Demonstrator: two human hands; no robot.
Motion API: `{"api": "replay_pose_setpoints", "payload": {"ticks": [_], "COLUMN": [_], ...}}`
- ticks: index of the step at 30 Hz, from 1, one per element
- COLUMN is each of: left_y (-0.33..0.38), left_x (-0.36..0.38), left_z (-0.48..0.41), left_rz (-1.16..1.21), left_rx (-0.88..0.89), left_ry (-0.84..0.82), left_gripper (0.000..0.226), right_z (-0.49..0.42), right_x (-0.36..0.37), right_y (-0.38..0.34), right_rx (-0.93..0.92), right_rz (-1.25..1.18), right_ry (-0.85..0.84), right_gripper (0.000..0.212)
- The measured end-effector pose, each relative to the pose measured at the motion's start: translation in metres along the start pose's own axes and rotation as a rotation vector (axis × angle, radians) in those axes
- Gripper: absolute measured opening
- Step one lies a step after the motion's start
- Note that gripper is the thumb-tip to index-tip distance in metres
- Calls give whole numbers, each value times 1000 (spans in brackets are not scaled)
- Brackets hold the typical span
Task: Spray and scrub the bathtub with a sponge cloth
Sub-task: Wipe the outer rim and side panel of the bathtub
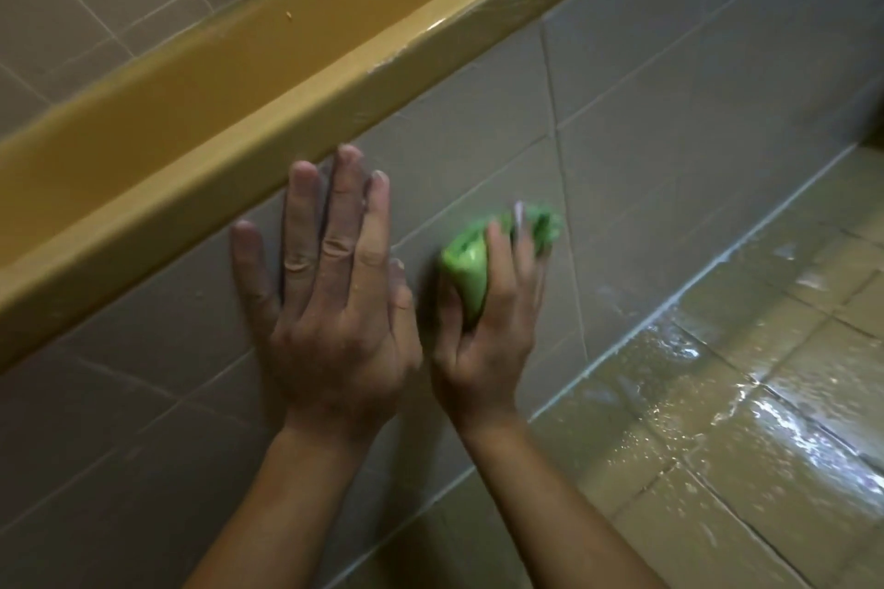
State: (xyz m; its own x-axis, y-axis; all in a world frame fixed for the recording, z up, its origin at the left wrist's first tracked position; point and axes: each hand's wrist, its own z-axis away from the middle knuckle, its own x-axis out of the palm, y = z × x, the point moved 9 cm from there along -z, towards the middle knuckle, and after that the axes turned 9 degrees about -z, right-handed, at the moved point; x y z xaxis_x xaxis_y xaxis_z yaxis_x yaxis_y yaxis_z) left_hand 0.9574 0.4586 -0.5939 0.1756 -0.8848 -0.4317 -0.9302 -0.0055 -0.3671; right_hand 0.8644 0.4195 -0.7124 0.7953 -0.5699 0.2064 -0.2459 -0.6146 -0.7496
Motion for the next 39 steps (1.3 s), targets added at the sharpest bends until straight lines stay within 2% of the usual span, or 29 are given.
{"api": "replay_pose_setpoints", "payload": {"ticks": [2, 4, 6, 7, 8, 10, 11, 13, 15, 16, 18, 20, 23, 25, 27, 33, 36, 39], "left_y": [7, 10, 10, 9, 9, 13, 15, 20, 20, 19, 16, 10, 7, 9, 12, 28, 40, 55], "left_x": [2, 4, 6, 7, 6, 4, 3, 1, 2, 1, -4, -6, -4, -2, 0, 9, 16, 22], "left_z": [0, 1, 0, 1, 0, -4, -7, -14, -19, -19, -17, -13, -7, -7, -9, -15, -20, -35], "left_rz": [-13, -21, -16, -6, 8, 37, 57, 127, 189, 215, 262, 281, 258, 238, 227, 136, 65, -1], "left_rx": [24, 57, 68, 60, 42, 0, -18, -45, -77, -82, -72, -40, 5, 23, 12, 6, 53, 122], "left_ry": [-8, -18, -36, -45, -49, -38, -27, -1, 18, 21, 26, 18, -2, -16, -29, -3, -20, -22], "left_gripper": [56, 59, 61, 61, 62, 65, 65, 66, 67, 68, 68, 67, 66, 66, 67, 66, 60, 60], "right_z": [52, 110, 168, 176, 168, 122, 88, 5, -64, -82, -87, -84, -83, -95, -113, -142, -178, -240], "right_x": [-8, -28, -41, -43, -46, -47, -46, -43, -26, -20, -20, -37, -64, -66, -60, -31, -43, -81], "right_y": [56, 123, 181, 199, 209, 201, 186, 125, 40, 9, 3, 37, 88, 96, 76, -15, 4, 66], "right_rx": [314, 859, 1426, 1575, 1629, 1569, 1441, 1002, 473, 272, 57, 119, 497, 611, 537, -43, -8, 208], "right_rz": [5, 44, -130, -248, -288, -240, -158, -45, 20, 32, 80, 143, 53, -19, -19, 16, 48, -29], "right_ry": [47, 173, 395, 502, 541, 505, 451, 327, 80, -23, -127, -53, 279, 422, 415, 128, 65, 191], "right_gripper": [57, 54, 41, 45, 46, 42, 48, 54, 61, 63, 68, 73, 80, 72, 68, 63, 64, 65]}}
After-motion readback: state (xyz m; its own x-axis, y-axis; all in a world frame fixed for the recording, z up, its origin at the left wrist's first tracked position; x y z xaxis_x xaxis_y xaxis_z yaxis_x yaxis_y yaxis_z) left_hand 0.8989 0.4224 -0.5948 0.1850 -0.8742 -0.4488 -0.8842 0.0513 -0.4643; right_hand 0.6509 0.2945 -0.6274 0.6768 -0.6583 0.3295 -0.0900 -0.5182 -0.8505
